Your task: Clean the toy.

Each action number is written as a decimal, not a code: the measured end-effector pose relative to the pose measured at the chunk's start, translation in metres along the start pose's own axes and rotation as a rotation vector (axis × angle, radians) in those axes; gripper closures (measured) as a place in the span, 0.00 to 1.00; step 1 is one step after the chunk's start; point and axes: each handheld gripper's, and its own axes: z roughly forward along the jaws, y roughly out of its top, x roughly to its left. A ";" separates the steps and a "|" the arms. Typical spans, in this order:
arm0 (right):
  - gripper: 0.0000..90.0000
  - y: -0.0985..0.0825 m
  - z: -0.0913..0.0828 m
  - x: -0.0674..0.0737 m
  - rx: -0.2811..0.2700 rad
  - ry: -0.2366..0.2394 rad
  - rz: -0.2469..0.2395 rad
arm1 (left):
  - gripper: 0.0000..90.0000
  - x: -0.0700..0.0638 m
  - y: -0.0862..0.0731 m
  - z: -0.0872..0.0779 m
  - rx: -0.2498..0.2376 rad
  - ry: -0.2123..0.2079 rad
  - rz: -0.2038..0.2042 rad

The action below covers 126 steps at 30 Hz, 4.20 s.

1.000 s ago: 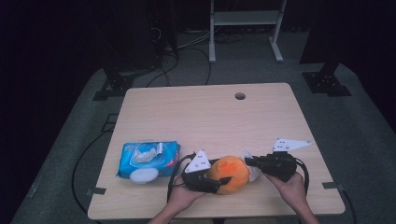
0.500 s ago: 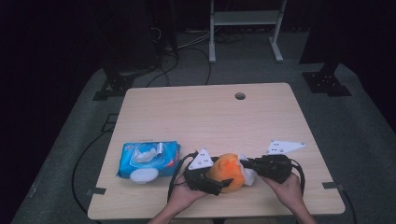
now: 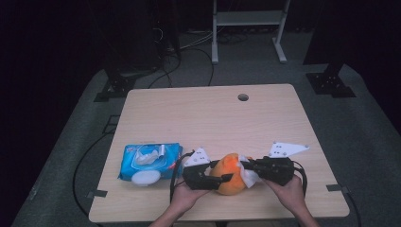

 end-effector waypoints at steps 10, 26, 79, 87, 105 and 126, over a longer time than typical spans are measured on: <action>0.95 0.003 0.001 0.005 -0.037 0.053 -0.008 | 0.44 -0.001 0.001 0.001 -0.009 -0.031 -0.017; 0.95 0.007 -0.007 0.008 -0.051 0.073 0.011 | 0.43 -0.008 0.003 0.005 -0.029 -0.038 0.052; 0.53 0.002 0.026 -0.004 0.161 0.045 -0.050 | 0.21 -0.041 -0.012 -0.007 -0.004 0.038 0.137; 0.90 0.003 0.023 -0.004 0.178 0.001 -0.090 | 0.20 -0.037 -0.011 -0.029 -0.047 0.095 0.138; 0.58 0.001 0.001 -0.035 0.019 0.011 -0.020 | 0.12 -0.028 -0.010 -0.036 -0.066 0.175 0.149; 0.50 -0.016 -0.044 -0.054 0.020 -0.070 0.066 | 0.08 -0.016 -0.018 -0.037 -0.024 0.247 0.162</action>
